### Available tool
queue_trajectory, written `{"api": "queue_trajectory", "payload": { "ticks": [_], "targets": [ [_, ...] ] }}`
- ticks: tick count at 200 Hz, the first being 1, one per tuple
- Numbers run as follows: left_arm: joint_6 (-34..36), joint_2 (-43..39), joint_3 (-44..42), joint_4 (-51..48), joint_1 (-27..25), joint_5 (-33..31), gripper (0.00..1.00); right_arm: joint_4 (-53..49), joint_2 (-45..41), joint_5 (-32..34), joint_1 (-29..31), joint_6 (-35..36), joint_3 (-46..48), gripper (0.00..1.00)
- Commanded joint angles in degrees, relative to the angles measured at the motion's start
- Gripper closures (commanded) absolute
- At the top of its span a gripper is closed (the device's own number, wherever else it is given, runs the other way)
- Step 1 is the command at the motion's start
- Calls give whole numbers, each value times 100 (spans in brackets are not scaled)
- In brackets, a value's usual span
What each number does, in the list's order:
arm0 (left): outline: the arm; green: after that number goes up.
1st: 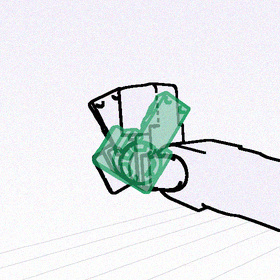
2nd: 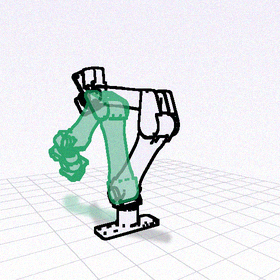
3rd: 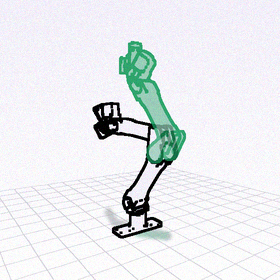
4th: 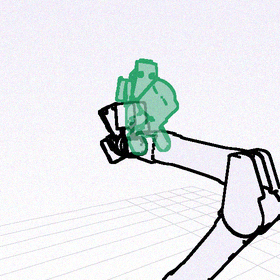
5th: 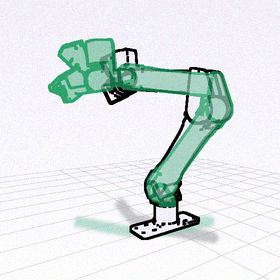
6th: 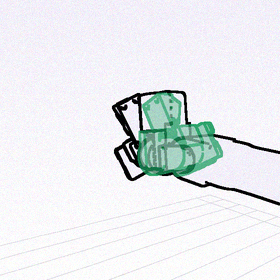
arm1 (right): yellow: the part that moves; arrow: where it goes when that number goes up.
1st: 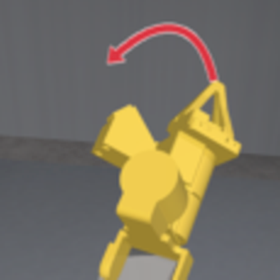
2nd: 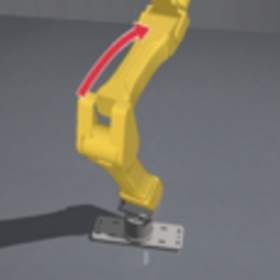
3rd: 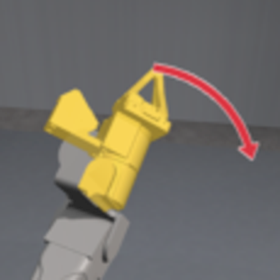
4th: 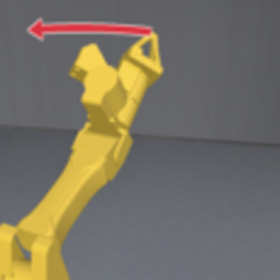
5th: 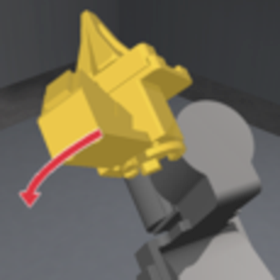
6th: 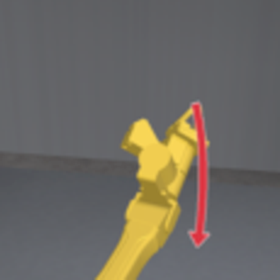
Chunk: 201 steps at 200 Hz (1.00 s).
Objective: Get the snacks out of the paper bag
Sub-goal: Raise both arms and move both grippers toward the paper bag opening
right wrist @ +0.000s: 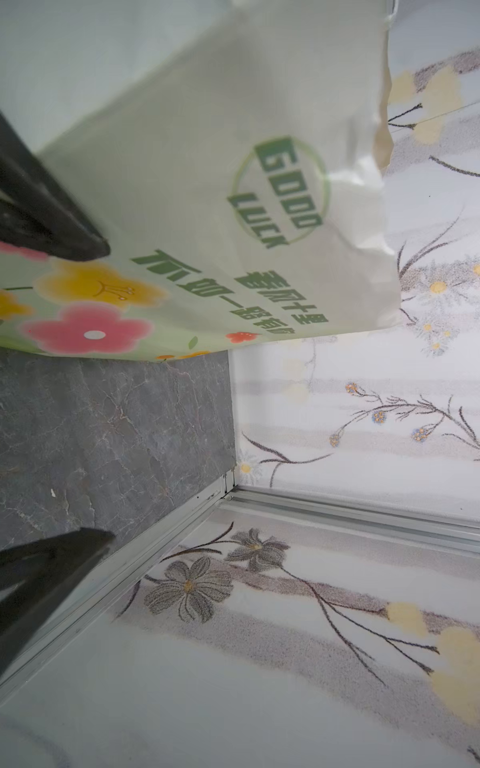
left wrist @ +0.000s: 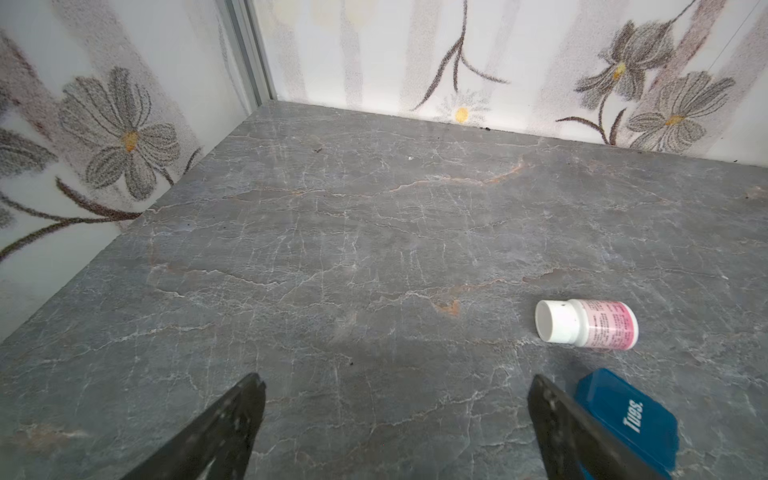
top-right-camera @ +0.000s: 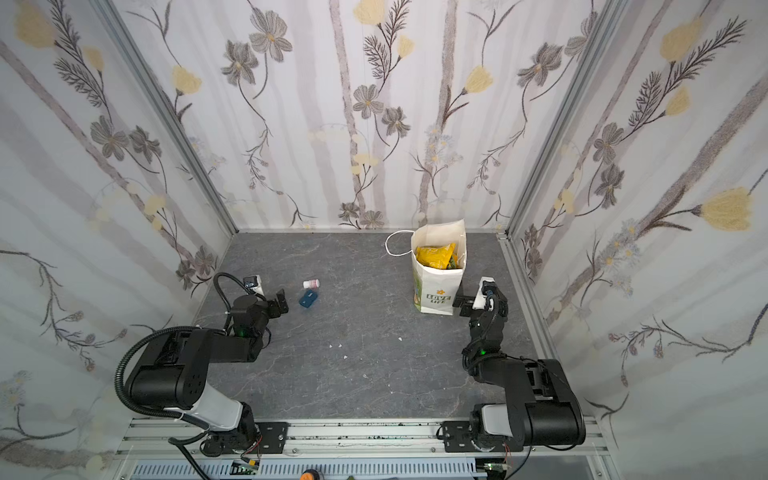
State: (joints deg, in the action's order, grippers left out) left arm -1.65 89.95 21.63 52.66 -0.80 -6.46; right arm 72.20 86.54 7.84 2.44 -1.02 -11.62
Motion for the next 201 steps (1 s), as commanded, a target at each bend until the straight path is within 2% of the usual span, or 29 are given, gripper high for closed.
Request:
{"api": "queue_trajectory", "payload": {
  "ticks": [1, 90, 115, 130, 153, 168, 188, 201],
  "targets": [
    [9, 7, 26, 60, 1, -49, 0, 264, -15, -89, -10, 42, -7, 0],
    [7, 1, 8, 78, 0, -44, 0, 271, -23, -106, -13, 31, 5, 0],
    [105, -61, -260, 540, -4, 245, 0, 352, -45, -139, -14, 44, 63, 0],
    [139, -196, -461, 806, -26, 204, 0, 475, -131, -163, -16, 40, 164, 0],
    [114, -1013, -585, 360, -51, 49, 0, 244, -560, -162, -8, 49, 244, 0],
    [36, -1923, -560, -407, -133, -204, 0, -711, -1193, -32, 9, -59, 54, 0],
    [-908, -3430, -233, -2035, -308, -581, 0, -2577, -2243, 21, 60, -592, -552, 0],
    [-1684, -4086, 234, -3117, -462, -493, 0, -3598, -2758, 33, 113, -1068, -1046, 1]
  ]
}}
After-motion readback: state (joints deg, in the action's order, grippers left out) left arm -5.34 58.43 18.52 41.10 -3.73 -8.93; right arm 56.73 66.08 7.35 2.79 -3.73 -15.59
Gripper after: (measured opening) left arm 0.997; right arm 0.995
